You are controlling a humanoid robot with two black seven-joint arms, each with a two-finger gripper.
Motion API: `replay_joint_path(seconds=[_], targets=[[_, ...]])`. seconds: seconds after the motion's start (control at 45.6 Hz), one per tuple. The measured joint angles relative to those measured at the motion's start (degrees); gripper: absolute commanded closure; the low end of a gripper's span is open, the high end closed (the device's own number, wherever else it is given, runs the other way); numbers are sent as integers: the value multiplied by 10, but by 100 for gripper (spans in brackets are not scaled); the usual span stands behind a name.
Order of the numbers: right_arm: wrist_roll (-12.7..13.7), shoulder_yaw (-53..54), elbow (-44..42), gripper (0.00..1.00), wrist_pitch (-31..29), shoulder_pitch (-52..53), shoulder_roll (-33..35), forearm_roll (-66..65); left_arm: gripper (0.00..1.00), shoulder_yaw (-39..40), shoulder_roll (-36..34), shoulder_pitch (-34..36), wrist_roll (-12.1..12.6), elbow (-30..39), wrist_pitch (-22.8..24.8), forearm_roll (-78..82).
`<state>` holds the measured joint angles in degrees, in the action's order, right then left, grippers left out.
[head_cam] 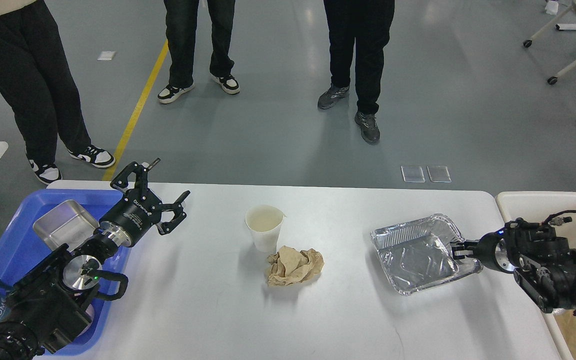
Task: Tidy desktop
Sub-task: 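Reach the right gripper to the foil tray and grasp its edge, then lift the foil tray with the right gripper and tilt it up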
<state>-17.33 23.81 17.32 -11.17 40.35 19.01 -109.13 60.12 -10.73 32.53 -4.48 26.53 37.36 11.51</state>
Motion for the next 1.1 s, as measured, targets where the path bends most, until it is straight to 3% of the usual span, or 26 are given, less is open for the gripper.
replay_joint_path(seconds=[0.307, 0.438, 0.592, 0.701, 0.876, 1.096], targets=[[-13, -2, 6, 100, -37, 34, 4, 31, 4, 0, -1, -2, 0, 0, 0, 0], [-17, -3, 19, 100, -137, 76, 19, 127, 4, 1, -1, -2, 0, 1, 0, 0], [-14, -3, 79, 100, -274, 125, 86, 229, 4, 2, -1, -2, -1, 1, 0, 0], [5, -4, 164, 100, -319, 145, 143, 259, 4, 2, -1, -2, -1, 1, 0, 0], [56, -6, 288, 100, -329, 163, 216, 254, 4, 2, 1, -2, -1, 2, 0, 0], [98, -4, 399, 100, -331, 190, 260, 121, 4, 2, 1, -1, -1, 11, 0, 0]])
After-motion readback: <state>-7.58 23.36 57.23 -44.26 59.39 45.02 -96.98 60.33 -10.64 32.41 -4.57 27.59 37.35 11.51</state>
